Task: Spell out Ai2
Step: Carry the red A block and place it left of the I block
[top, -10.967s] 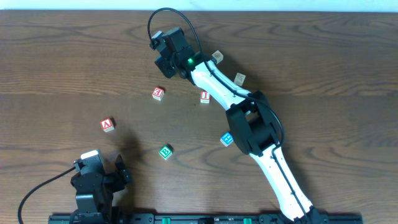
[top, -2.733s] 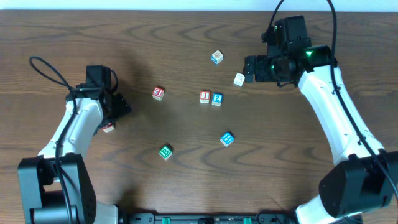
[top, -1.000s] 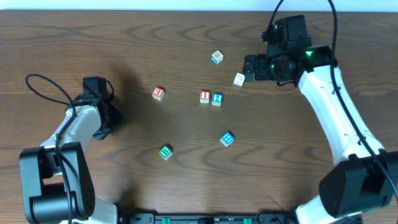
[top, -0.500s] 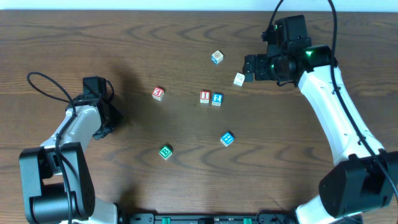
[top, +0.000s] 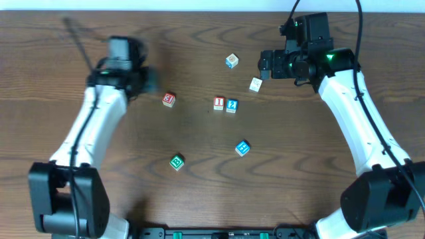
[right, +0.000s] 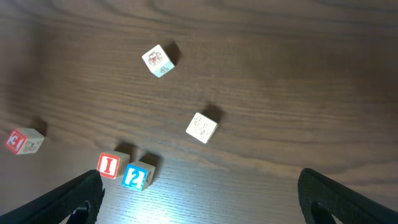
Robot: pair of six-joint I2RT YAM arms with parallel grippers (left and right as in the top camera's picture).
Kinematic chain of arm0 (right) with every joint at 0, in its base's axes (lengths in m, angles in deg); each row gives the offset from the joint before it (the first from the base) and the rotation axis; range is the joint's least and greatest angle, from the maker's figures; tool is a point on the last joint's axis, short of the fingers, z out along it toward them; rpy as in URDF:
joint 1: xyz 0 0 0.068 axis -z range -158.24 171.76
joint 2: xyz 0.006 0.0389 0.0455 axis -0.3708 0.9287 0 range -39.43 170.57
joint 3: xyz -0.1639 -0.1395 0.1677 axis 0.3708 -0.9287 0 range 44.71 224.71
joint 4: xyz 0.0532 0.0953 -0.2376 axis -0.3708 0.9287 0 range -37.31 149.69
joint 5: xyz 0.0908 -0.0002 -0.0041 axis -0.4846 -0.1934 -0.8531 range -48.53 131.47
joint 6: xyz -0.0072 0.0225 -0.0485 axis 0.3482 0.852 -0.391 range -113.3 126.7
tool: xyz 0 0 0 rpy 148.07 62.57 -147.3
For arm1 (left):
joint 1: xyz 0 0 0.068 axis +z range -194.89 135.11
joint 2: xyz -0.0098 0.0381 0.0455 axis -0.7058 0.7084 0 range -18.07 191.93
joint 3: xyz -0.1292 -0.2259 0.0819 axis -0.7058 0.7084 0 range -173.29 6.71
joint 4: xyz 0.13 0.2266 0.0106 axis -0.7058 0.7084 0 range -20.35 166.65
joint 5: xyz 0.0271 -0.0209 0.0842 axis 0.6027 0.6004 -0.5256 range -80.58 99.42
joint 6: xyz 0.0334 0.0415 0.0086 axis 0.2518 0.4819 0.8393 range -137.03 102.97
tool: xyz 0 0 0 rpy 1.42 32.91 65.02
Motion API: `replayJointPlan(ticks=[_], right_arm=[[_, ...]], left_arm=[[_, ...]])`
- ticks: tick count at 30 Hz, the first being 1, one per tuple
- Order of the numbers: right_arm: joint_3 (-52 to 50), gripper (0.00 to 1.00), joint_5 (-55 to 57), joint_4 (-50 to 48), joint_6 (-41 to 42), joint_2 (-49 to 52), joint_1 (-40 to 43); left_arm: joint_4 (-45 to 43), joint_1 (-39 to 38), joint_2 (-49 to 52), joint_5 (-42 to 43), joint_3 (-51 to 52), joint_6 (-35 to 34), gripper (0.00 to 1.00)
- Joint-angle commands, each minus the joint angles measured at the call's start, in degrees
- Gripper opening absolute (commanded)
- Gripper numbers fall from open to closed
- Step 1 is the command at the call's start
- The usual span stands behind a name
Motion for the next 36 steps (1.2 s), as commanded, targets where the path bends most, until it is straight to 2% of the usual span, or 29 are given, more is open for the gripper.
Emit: replayJointPlan(ticks=[1,5,10,12,23,36], right_arm=[[0.4,0.99,1.8,-0.1,0.2,-0.6,1.1],[0.4,0.99,1.1,-0.1,0.2,-0.6,3.7],[0.4,0.99,-0.5,0.1,0.2,-0.6,6.1],[0.4,0.99,-0.8,0.3,0.2,-0.6,6.5],[0.4,0.99,-0.8,0.6,0.2,-0.6,6.5],[0.4,0.99,-0.8,0.5,0.2,-0.6,6.5]], left_arm=[[-1.2,-6.1,0.3,1.5,-0.7,5.9,0.06],[-1.4,-11.4,2.8,-2.4,-0.7,5.4,0.06],[-3.2,-14.3,7.5,0.0,-1.1,5.4,0.06],[-2.8,-15.1,8.8,0.3,-1.2,3.4,0.06],[-2.3,-17.2,13.6,0.7,-1.2,-6.0,0.06],[-4.9,-18.4,16.7,1.2,-2.8,-10.1,0.06]])
